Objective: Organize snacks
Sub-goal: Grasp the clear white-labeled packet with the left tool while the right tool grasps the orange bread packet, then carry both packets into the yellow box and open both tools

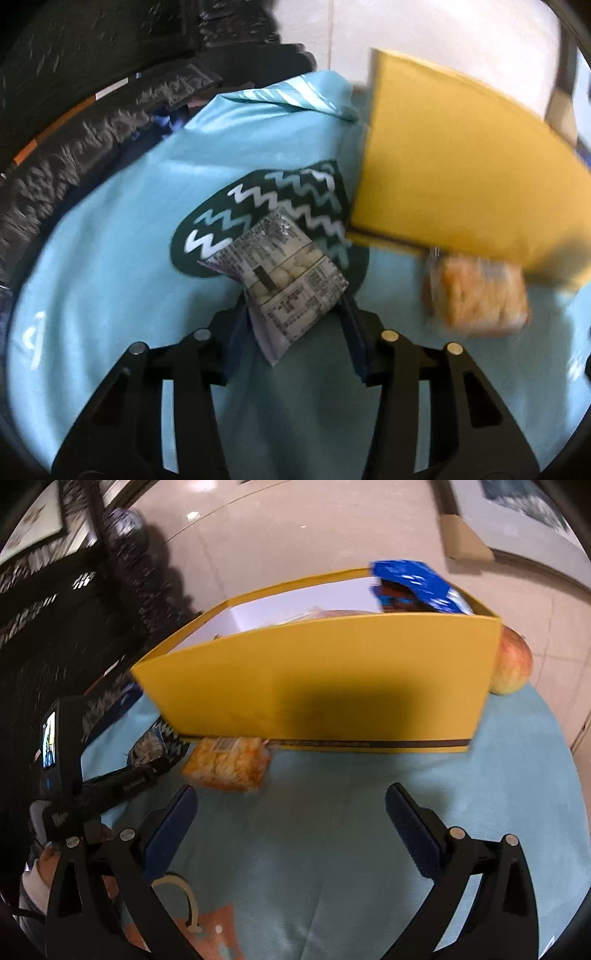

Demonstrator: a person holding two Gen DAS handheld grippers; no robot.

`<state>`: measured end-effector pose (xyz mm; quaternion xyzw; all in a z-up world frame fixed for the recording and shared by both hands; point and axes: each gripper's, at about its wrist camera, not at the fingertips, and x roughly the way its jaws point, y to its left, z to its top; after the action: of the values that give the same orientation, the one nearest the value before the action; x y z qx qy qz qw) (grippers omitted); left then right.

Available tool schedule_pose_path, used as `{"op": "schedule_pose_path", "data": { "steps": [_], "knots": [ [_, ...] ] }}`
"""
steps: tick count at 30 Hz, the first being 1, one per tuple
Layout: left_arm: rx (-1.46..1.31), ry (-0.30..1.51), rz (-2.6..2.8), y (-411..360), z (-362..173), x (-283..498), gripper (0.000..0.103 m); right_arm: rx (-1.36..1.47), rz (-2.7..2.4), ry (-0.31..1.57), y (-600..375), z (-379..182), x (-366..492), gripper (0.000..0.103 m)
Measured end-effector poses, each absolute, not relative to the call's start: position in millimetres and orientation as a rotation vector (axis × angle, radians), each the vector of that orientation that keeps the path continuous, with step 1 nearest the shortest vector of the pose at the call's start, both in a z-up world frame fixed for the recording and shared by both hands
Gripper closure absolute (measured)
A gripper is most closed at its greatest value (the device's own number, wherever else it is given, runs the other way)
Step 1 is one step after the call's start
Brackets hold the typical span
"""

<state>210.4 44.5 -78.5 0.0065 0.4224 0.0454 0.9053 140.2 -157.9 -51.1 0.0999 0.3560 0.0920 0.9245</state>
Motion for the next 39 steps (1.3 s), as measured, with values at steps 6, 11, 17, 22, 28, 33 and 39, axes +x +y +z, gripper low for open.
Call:
{"op": "schedule_pose_path", "data": {
  "steps": [6, 11, 17, 22, 28, 33, 39],
  "knots": [
    [-0.002, 0.848, 0.112, 53, -58, 200, 0.056, 0.105, 0.085, 0.832, -118, -55, 173, 0.001],
    [-0.011, 0.842, 0.205, 72, -58, 204, 0.056, 0.105, 0.035, 0.884, -87, -68, 196, 0.001],
    [-0.097, 0.889, 0.259, 92, -69, 211, 0.056, 0.104, 0.018, 0.882, -60, -79, 215, 0.001],
    [-0.14, 0.925, 0.274, 101, -77, 214, 0.055, 0.114, 0.006, 0.882, -53, -85, 223, 0.05],
    [-0.129, 0.932, 0.264, 97, -77, 216, 0.055, 0.173, 0.071, 0.903, -72, -78, 209, 0.057],
    [-0.128, 0.918, 0.212, 92, -73, 218, 0.055, 0.239, 0.089, 0.857, -109, -64, 173, 0.056],
    [-0.115, 0.92, 0.136, 76, -70, 212, 0.055, 0.29, 0.073, 0.794, -166, -45, 125, 0.056]
  ]
}}
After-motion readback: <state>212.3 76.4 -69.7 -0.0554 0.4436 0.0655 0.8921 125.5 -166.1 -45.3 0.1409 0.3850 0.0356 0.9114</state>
